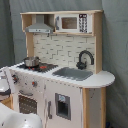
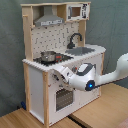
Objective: Play with the kitchen
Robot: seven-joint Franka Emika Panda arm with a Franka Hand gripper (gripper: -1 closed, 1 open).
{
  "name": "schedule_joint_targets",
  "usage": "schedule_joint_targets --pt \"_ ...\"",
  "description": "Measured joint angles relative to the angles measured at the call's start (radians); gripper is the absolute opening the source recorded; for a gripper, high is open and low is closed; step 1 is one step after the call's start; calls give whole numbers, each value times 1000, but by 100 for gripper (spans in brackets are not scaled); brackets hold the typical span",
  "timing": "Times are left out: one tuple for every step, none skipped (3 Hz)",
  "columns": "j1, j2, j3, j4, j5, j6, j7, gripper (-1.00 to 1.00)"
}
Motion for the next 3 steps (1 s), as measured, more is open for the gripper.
schedule_joint_targets --pt "0 4 1 0 10 5 63 -100" --pt "0 4 2 0 11 6 63 100" --pt "75 4 -17 -48 31 -13 33 100"
